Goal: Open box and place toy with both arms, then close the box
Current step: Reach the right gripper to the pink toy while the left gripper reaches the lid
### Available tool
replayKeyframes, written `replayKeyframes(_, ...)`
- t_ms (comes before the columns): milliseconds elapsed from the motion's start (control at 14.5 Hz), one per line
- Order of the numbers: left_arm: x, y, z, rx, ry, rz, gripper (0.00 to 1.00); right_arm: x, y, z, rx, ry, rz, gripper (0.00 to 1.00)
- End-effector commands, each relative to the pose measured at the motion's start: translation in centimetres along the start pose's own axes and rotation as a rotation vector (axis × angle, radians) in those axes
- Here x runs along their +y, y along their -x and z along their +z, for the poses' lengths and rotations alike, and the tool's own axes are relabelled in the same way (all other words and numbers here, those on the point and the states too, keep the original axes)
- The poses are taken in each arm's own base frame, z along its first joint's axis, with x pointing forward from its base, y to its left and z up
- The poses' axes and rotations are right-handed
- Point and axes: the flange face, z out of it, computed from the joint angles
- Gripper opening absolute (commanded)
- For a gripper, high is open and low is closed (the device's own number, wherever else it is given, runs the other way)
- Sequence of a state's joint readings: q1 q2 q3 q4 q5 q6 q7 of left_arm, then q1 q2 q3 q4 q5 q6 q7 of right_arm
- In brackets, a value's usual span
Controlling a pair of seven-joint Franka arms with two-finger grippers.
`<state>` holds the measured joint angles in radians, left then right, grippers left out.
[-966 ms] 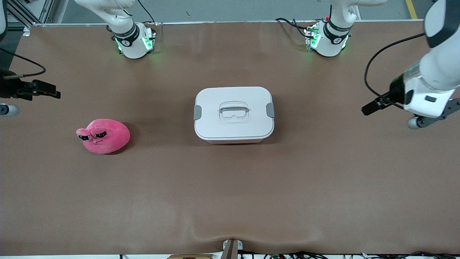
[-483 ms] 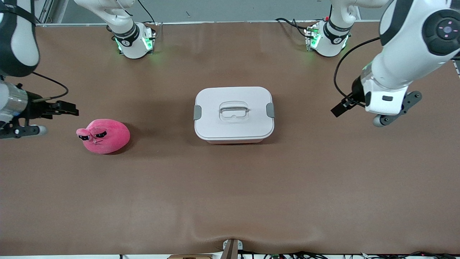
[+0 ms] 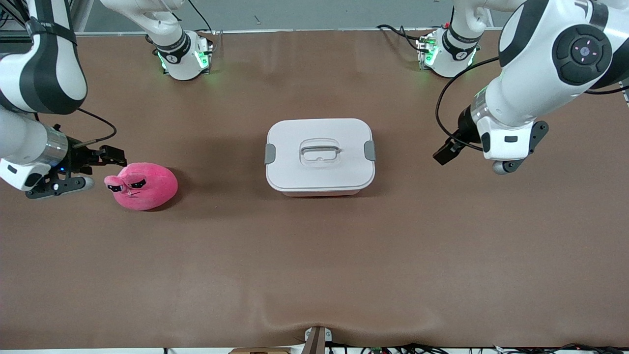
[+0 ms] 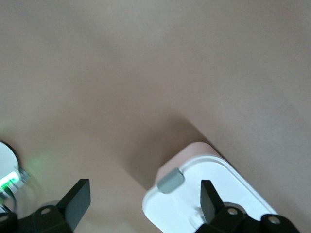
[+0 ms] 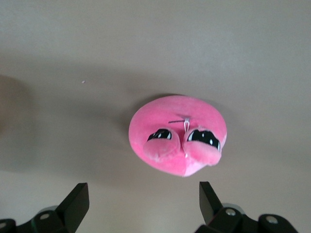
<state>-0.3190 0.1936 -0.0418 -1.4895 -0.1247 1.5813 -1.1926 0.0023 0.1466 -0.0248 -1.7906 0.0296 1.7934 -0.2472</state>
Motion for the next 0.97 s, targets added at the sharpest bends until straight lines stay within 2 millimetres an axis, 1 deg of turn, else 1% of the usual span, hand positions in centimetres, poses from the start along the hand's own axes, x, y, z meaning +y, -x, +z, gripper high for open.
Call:
replayKeyframes(0, 1.8, 1.6, 0.5, -0.017, 0.018, -0.056, 1.0, -0.4, 0.5, 1.4, 0.021, 0.026, -0.043, 1.0)
replayKeyframes(69, 2.3, 2.3, 1.0, -0.016, 0.019, -0.074, 1.0, -0.6, 0.5, 2.5, 0.021, 0.029, -0.076, 1.0)
replayKeyframes(138, 2.9, 3.3, 1.3, -0.013, 0.025, -0.091, 1.0, -0.5, 0.6, 4.1, 0.039, 0.033, -0.095, 1.0)
replayKeyframes(207, 3.6, 4.7, 1.9, -0.009, 0.028, -0.103, 1.0, -0.6, 0.8, 5.0, 0.05, 0.038, -0.1, 1.0)
replayKeyframes(345, 4.8, 6.2, 3.7, -0.014, 0.005, -0.167, 1.0, -0.1, 0.9, 5.5, 0.054, 0.041, -0.137, 1.0)
replayKeyframes(483, 5.7, 8.2, 4.3, -0.007, 0.02, -0.192, 1.0, -0.1, 0.8, 6.1, 0.065, 0.046, -0.173, 1.0)
replayKeyframes(621, 6.5, 9.3, 5.2, -0.005, 0.019, -0.265, 1.0, -0.6, 0.9, 7.0, 0.06, 0.05, -0.19, 1.0)
replayKeyframes(690, 6.9, 10.4, 5.8, 0.003, 0.019, -0.304, 1.0, -0.8, 0.9, 7.3, 0.065, 0.055, -0.199, 1.0)
replayKeyframes(759, 7.5, 11.6, 6.7, 0.006, 0.015, -0.341, 1.0, -0.9, 1.0, 8.0, 0.071, 0.06, -0.202, 1.0)
replayKeyframes(828, 7.9, 12.3, 7.3, 0.009, 0.019, -0.38, 1.0, -0.6, 1.3, 8.9, 0.07, 0.059, -0.198, 1.0)
replayKeyframes(897, 8.5, 13.3, 8.2, 0.015, 0.02, -0.417, 1.0, -0.7, 1.5, 9.3, 0.064, 0.057, -0.201, 1.0)
